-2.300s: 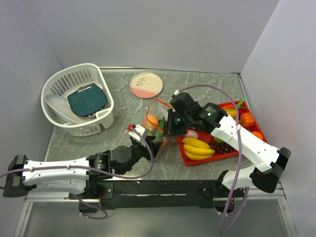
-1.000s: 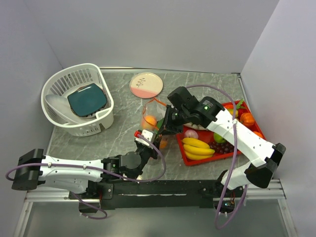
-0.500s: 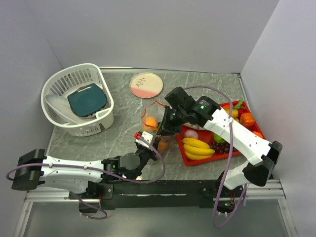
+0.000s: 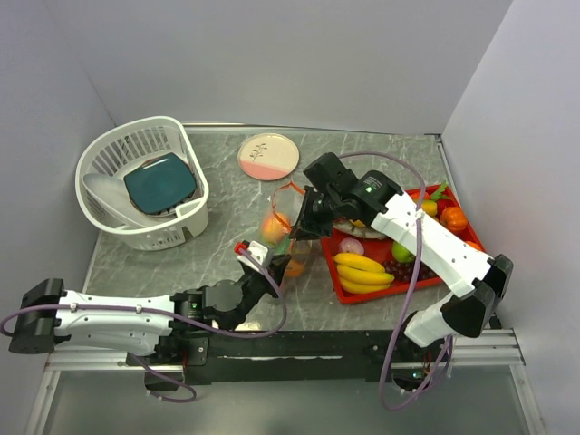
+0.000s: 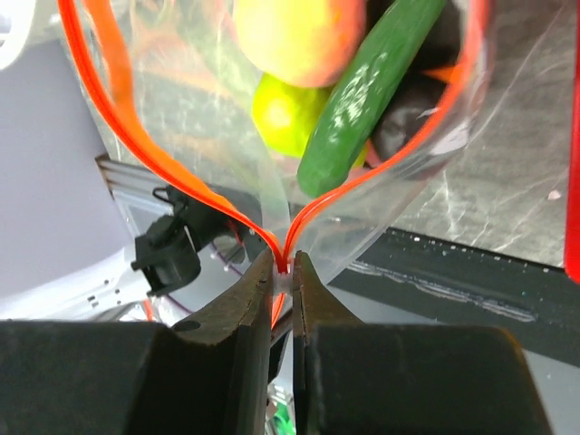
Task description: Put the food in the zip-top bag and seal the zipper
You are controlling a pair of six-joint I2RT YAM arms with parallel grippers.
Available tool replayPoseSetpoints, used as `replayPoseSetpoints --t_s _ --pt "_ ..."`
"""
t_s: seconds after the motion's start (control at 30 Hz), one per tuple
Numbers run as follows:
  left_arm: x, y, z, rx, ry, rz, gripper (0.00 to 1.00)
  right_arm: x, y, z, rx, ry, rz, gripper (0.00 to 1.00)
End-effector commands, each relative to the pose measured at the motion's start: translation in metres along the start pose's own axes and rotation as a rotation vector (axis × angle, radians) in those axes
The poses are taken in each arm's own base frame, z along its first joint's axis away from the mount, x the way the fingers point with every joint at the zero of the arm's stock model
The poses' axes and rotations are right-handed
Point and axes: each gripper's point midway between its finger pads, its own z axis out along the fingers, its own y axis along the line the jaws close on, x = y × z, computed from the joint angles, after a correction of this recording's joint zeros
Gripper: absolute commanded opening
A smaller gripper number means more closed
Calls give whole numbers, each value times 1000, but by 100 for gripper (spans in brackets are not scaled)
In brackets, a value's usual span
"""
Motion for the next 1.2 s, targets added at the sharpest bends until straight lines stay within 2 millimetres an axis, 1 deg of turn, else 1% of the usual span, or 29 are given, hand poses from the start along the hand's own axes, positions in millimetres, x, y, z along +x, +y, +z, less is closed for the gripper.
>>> replayPoseSetpoints --t_s 0.0,0.03,0.07,0.13,0.17,0.2,0.43,0.47,0.5,0.53,0.6,0.63,0.7,0.73,0.8,0.87,0.9,0.93,1.0,1.03,1.07,1.1,1.13,1.17 --pt "-7 -19 -11 96 5 -55 1 -58 3 -8 -12 -215 7 0" --pt "-7 -19 -12 99 5 -58 1 -67 -3 -9 -1 -229 21 0" --pt "-7 -20 -13 99 7 -57 1 -71 -6 -8 3 -236 17 0" --pt "-8 -20 -15 98 8 -59 1 -82 -6 -10 -5 -265 8 0" --pt "-8 -21 -15 98 9 -61 1 -95 -12 -10 19 -306 -3 0" --pt "-10 -21 -16 99 7 -65 1 -100 -14 -10 28 -321 -4 0" --pt "-15 -23 -22 106 15 -59 1 -145 -14 -7 73 -450 -81 0" --pt "-14 -23 -23 106 21 -57 1 -150 -14 -3 85 -458 -85 0" --pt "-17 -22 -24 107 17 -61 1 -156 -16 -3 99 -471 -85 0" --pt "-18 -23 -25 109 16 -64 1 -166 -19 -3 124 -500 -80 0" --pt "-22 -23 -29 115 12 -76 1 -179 -16 -7 119 -526 -72 0" --pt "-22 -23 -30 118 14 -78 1 -184 -18 -4 137 -537 -76 0" --pt "-25 -22 -32 119 16 -80 1 -194 -14 -7 130 -567 -83 0" --pt "-25 -23 -34 121 19 -79 1 -198 -16 -3 142 -570 -87 0" --pt "-27 -22 -36 120 24 -78 1 -208 -14 -6 148 -606 -88 0" --pt "-29 -21 -39 118 26 -79 1 -217 -17 -3 172 -625 -84 0" --pt "-30 -20 -41 117 27 -79 1 -222 -15 -6 169 -640 -81 0" --pt "-31 -18 -42 111 27 -79 1 -228 -18 -3 182 -644 -80 0" --pt "-35 -17 -45 111 21 -93 1 -237 -16 -6 187 -671 -82 0" --pt "-35 -16 -46 111 22 -92 1 -241 -17 -3 193 -674 -81 0" --pt "-38 -14 -47 106 16 -98 1 -245 -12 -5 182 -686 -83 0" --pt "-38 -13 -47 103 16 -98 1 -246 -12 0 183 -678 -89 0" --pt "-38 -12 -47 98 18 -94 1 -247 -10 1 176 -673 -91 0" --pt "-39 -9 -47 85 17 -91 1 -247 -3 1 148 -666 -97 0"
